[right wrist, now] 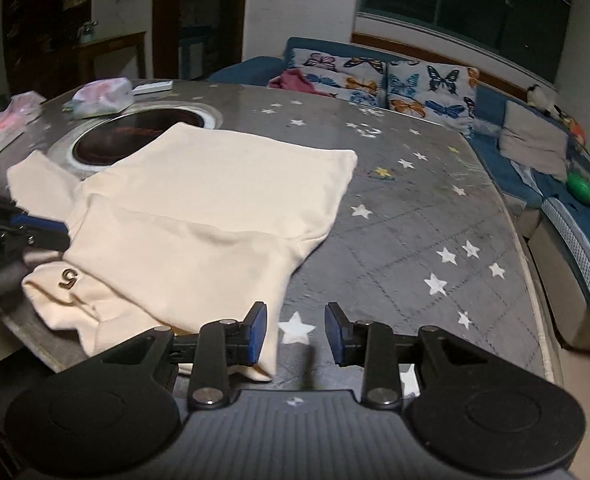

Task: Fold clothes

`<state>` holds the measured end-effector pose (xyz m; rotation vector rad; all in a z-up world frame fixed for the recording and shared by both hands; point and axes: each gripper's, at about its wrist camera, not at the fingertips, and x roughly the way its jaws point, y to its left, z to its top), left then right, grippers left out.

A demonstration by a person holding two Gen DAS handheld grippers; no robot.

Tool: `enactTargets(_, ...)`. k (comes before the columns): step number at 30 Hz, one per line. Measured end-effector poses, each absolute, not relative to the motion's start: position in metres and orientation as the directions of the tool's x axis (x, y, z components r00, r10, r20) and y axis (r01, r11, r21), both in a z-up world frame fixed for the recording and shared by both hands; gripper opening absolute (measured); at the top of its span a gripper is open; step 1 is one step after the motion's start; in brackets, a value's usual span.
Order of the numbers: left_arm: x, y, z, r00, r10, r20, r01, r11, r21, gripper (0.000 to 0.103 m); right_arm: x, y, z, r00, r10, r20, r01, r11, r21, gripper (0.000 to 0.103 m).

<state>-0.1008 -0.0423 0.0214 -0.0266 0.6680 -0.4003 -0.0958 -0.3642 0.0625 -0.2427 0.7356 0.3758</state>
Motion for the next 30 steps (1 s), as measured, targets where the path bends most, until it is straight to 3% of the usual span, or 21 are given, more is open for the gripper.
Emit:
enactTargets(10, -0.108, -0.028, 0.038, 0.754, -0.317, -0.575, 0.312, 0.943, -0.111, 0.000, -0.078, -0.356, 0.060, 0.700, 0.271, -0.661, -0.401, 0.915, -0.049, 0.033)
enactTargets(13, -0.104, -0.029, 0.038, 0.744, -0.317, -0.589, 0.310, 0.944, -0.115, 0.005, -0.080, -0.351, 0.059, 0.695, 0.277, -0.663, -0.416, 0.908, -0.057, 0.037)
enactTargets(14, -0.102, -0.030, 0.037, 0.742, -0.316, -0.592, 0.309, 0.944, -0.117, 0.013, -0.081, -0.351, 0.059, 0.695, 0.279, -0.663, -0.419, 0.906, -0.058, 0.037)
enactTargets(15, -0.100, -0.032, 0.036, 0.739, -0.315, -0.595, 0.307, 0.944, -0.119, 0.030, -0.082, -0.351, 0.060, 0.694, 0.280, -0.663, -0.422, 0.905, -0.060, 0.038)
enactTargets(17, -0.095, -0.035, 0.034, 0.737, -0.311, -0.601, 0.303, 0.946, -0.119, 0.046, -0.085, -0.351, 0.061, 0.692, 0.284, -0.663, -0.427, 0.902, -0.060, 0.039)
enactTargets(20, -0.081, -0.040, 0.032, 0.742, -0.298, -0.601, 0.290, 0.950, -0.113, 0.050, -0.092, -0.353, 0.062, 0.688, 0.286, -0.667, -0.435, 0.898, -0.063, 0.043)
enactTargets(25, -0.063, -0.048, 0.024, 0.719, -0.318, -0.618, 0.310, 0.943, -0.124, 0.046, -0.107, -0.355, 0.059, 0.674, 0.289, -0.680, -0.446, 0.893, -0.062, 0.045)
enactTargets(29, -0.062, -0.056, 0.017, 0.705, -0.325, -0.631, 0.336, 0.936, -0.106, 0.009, -0.118, -0.356, 0.057, 0.670, 0.284, -0.686, -0.451, 0.890, -0.072, 0.050)
enactTargets(30, -0.063, -0.057, 0.018, 0.705, -0.327, -0.629, 0.340, 0.935, -0.105, 0.006, -0.119, -0.356, 0.056, 0.670, 0.283, -0.686, -0.451, 0.890, -0.073, 0.050)
